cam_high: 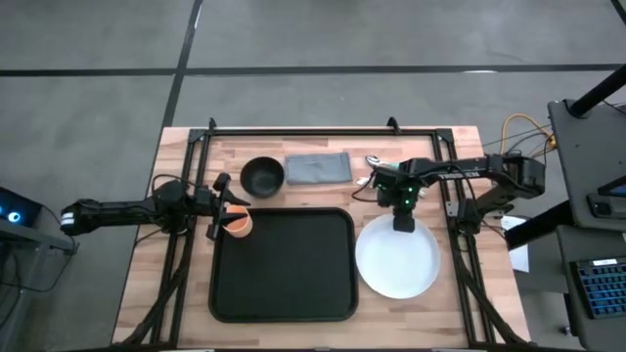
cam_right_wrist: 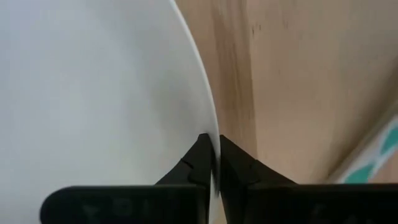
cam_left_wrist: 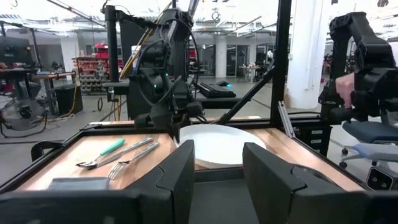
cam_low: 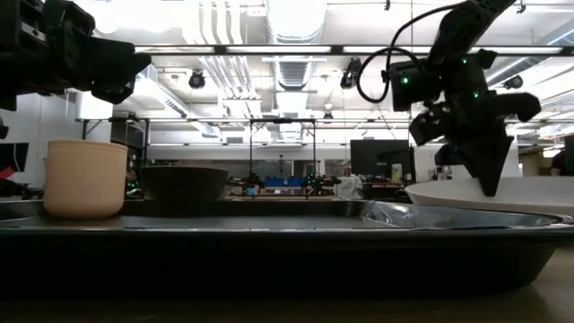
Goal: Set up tray
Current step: Put the white plate on the black tray to the bottom right of the light orange mug
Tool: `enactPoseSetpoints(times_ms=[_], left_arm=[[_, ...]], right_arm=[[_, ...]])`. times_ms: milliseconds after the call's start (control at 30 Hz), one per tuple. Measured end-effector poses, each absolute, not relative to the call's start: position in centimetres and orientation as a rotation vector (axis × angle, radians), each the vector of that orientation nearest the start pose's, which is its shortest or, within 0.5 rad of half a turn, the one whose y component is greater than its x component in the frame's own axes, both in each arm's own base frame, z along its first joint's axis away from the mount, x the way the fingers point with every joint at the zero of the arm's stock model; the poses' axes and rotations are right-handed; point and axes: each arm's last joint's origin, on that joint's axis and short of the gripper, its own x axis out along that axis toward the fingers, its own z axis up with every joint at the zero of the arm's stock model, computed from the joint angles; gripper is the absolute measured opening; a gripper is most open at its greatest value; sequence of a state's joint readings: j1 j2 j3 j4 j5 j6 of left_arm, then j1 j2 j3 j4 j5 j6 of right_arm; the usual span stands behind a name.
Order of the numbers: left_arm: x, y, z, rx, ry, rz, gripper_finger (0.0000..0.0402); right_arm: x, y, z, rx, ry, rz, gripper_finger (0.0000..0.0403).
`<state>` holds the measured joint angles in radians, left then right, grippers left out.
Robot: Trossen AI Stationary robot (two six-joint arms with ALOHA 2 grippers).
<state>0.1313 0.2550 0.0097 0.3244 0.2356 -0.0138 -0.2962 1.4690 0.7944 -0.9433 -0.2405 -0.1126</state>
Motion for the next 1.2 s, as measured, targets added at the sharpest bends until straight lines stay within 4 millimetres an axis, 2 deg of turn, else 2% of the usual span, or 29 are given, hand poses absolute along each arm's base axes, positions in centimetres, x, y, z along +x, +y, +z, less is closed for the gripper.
enactPoseSetpoints(times_ms=[167,400,667,800,1000,1200], left_arm=[[11.2,0.8,17.6,0.001,-0.077,-0.105,0.0118],[11.2,0.8,17.6,0.001,-0.077,-0.104,0.0119],[11.2,0.8,17.6,0.0,-0.077,-0.104,0.0119],[11.2,0.8,17.6,0.0,-0.076,-0.103,0.0119],[11.2,0.8,17.6,0.0,-0.074,-0.103,0.0118],[11.2,0.8,17.6,0.0,-0.074,-0.103,0.0119]], right_arm=[[21.0,-5.6,18.2,0.342,1.543,0.09,0.0008],[21.8,-5.6,21.1,0.33,1.443,0.177,0.0008],[24.6,-6.1,24.2,0.437,1.229,0.21,0.0008],[26.1,-6.4,25.1,0.493,1.16,0.211,0.0008],[28.9,-7.0,24.1,0.608,1.161,0.136,0.0008],[32.7,-6.5,21.0,0.655,1.267,0.13,0.0008]])
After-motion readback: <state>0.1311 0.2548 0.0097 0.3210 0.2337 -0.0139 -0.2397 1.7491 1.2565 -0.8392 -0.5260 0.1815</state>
